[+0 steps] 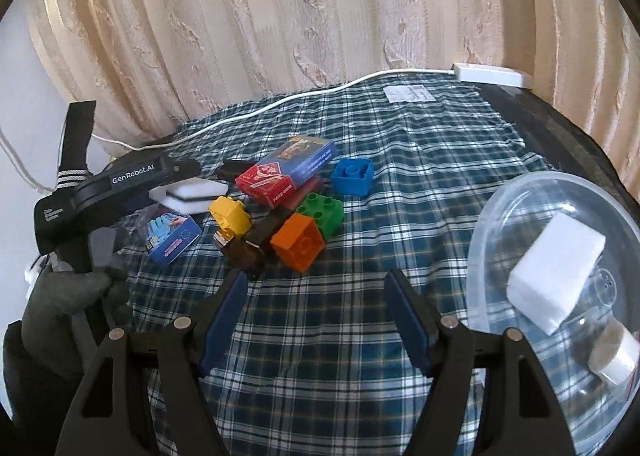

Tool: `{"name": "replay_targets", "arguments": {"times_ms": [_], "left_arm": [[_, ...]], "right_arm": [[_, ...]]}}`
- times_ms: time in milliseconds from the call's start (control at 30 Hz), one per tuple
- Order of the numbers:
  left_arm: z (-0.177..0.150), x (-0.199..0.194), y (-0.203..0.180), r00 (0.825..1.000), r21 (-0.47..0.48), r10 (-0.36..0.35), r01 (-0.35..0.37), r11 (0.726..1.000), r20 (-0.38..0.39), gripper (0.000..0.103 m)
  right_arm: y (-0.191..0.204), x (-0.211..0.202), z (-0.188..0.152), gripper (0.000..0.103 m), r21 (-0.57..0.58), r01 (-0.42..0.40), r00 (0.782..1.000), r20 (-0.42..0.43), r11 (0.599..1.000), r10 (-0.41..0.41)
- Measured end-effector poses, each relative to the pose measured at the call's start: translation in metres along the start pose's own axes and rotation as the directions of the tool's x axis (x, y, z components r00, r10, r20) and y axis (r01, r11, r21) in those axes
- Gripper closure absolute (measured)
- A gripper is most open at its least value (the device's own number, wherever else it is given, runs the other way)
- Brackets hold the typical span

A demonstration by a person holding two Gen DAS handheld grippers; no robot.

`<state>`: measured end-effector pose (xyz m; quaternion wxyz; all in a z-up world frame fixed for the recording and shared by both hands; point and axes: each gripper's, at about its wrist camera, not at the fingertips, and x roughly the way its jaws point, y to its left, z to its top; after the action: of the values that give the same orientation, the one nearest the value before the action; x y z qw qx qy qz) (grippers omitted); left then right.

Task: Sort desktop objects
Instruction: 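Grasp the white eraser block with the left tool, then grasp the orange brick with the right tool while the left tool holds the eraser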

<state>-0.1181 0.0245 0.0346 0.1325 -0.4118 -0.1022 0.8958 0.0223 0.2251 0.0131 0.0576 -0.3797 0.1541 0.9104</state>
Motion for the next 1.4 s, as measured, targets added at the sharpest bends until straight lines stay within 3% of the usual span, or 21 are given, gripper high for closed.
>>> {"name": "replay_targets", "arguments": {"times_ms": [133,433,600,700,833,1000,1400], "left_arm": [[0.001,-0.002,0.008,0.999,-0.024,-0.036,0.037,0.999,0.005,0.036],[0.003,-0.012,-0.008,0.989,0.022,-0.145,0.144,0.989,0.042,0.035],[0.004,-0.008,-0.007,0.983,-0.017,-0.182,0.183,0.983,0.032,0.035],[0.001,-0.003,-0.008,0.969,-0.051,-0.246,0.247,0.968,0.020,0.035],[-0.004,0.008,-0.017,0.980,-0.052,-0.198,0.197,0.979,-0.008,0.035],[-0.006,0.015,-0.015,0.971,-0.088,-0.239,0.235,0.968,-0.029,0.035],[-0.009,0.016,-0.008,0.969,-0.127,-0.243,0.236,0.963,-0.043,0.035]], "right_arm": [[0.002,0.007,0.005,0.028,0.002,-0.010,1.000,-0.013,1.000,0.010],[0.009,0.020,0.008,0.028,-0.003,-0.016,0.999,-0.030,1.000,0.016],[0.008,0.026,0.009,0.028,0.009,-0.021,0.999,-0.039,1.000,0.021],[0.008,0.028,0.009,0.028,0.010,-0.018,0.999,-0.040,1.000,0.019],[0.008,0.031,0.014,0.028,0.010,0.003,0.999,-0.032,1.000,-0.002],[0.004,0.035,0.022,0.029,0.028,0.015,1.000,-0.027,0.999,-0.014],[0.013,0.060,0.024,0.052,0.004,0.008,0.998,-0.059,1.000,-0.008]]}}
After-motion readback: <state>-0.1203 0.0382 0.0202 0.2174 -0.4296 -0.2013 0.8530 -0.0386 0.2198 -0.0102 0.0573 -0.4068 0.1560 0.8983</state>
